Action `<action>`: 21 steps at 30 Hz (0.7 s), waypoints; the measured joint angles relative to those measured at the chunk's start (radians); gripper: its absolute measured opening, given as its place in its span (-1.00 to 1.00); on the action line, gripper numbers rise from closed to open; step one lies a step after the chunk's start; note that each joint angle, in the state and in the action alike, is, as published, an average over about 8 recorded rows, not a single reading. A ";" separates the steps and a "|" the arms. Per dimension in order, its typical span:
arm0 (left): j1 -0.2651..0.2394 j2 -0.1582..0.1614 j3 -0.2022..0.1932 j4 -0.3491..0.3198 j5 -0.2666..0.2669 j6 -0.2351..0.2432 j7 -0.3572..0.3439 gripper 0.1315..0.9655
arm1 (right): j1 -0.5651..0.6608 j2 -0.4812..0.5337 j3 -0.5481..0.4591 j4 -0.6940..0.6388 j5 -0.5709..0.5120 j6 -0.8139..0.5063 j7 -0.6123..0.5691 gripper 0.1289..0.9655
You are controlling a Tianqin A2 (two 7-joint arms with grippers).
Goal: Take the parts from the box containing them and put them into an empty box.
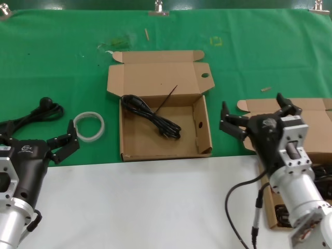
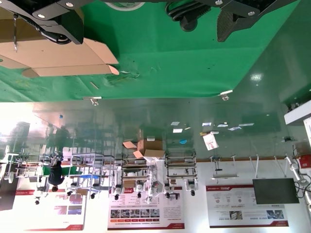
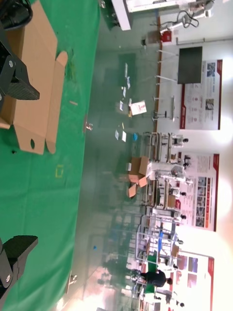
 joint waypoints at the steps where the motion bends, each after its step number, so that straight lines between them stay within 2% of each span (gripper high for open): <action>1: 0.000 0.000 0.000 0.000 0.000 0.000 0.000 1.00 | -0.007 0.000 0.011 0.003 -0.012 -0.007 0.015 1.00; 15: 0.000 0.000 0.000 0.000 0.000 0.000 0.000 1.00 | -0.106 0.000 0.162 0.051 -0.187 -0.102 0.233 1.00; 21: 0.000 0.000 0.000 0.000 0.000 0.000 0.000 1.00 | -0.122 0.000 0.187 0.059 -0.216 -0.118 0.269 1.00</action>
